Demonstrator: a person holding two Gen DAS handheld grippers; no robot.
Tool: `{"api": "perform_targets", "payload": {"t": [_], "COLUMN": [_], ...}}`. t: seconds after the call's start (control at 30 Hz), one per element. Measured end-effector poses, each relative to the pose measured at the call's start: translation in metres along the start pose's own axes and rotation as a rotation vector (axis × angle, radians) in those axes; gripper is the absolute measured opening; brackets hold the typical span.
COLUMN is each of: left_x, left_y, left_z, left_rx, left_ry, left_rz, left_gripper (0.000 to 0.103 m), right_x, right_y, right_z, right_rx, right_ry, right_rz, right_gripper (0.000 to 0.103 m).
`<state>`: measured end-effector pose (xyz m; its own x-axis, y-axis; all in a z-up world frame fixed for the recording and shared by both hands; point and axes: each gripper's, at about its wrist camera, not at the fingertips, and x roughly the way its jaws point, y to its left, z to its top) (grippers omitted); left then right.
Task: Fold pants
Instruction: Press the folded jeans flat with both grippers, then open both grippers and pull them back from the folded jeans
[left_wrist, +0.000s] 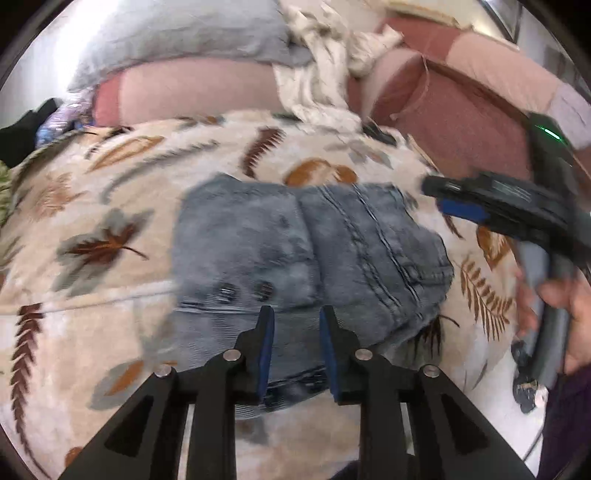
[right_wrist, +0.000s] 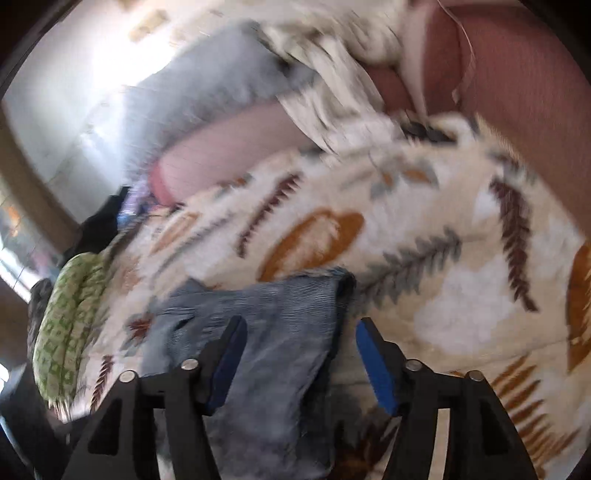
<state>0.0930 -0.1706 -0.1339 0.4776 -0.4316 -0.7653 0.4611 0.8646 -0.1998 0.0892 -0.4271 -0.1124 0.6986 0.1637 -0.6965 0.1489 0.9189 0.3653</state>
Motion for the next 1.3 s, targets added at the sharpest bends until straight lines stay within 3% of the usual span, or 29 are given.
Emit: {"api": "perform_targets", "payload": {"t": [0.07, 0.2, 0.33, 0.5, 0.6, 0.8, 1.1, 1.3], "left_x": [-0.007, -0.004, 0.004, 0.015, 0.021, 0.030, 0.038, 0.025], "left_y": [0.009, 0.025, 0.022, 0.020, 0.023, 0.027, 0.027, 0.025], "left_z": [-0.001, -0.008, -0.014, -0.022, -0.027, -0.032, -0.036, -0.034], "left_rx": [-0.014, -0.075, -0.052, -0.027, -0.030, -0.040, -0.017, -0.042], "left_ry": [-0.018, 0.016, 0.039, 0.076, 0.088, 0.104, 0.092, 0.098], "left_rz": [0.042, 0.074, 0.087, 0.080, 0.066, 0.059, 0.063, 0.092], "left_gripper": [0.032, 0.033, 0.033, 0.033, 0.034, 0.035, 0.035, 0.041], "right_x": [-0.018, -0.016, 0.016, 0.048, 0.051, 0.059, 0.056, 0.048], "right_y": [0.020, 0.052, 0.059, 0.038, 0.036, 0.033, 0.032, 0.044], "right_z": [-0.009, -0.030, -0.050, -0.074, -0.083, -0.084, -0.095, -0.097], "right_rx": [-0.051, -0.117, -0.120, -0.029, -0.075, -0.030, -0.063, -0.096], "right_ry": [-0.033, -0.011, 0.063, 0.188, 0.180, 0.204, 0.155, 0.118], "right_rz": [0.065, 0.151, 0.102, 0.073, 0.064, 0.081, 0.105, 0.106], "right_gripper": [0.072, 0.073, 0.073, 0.073, 0.073, 0.075, 0.077, 0.087]}}
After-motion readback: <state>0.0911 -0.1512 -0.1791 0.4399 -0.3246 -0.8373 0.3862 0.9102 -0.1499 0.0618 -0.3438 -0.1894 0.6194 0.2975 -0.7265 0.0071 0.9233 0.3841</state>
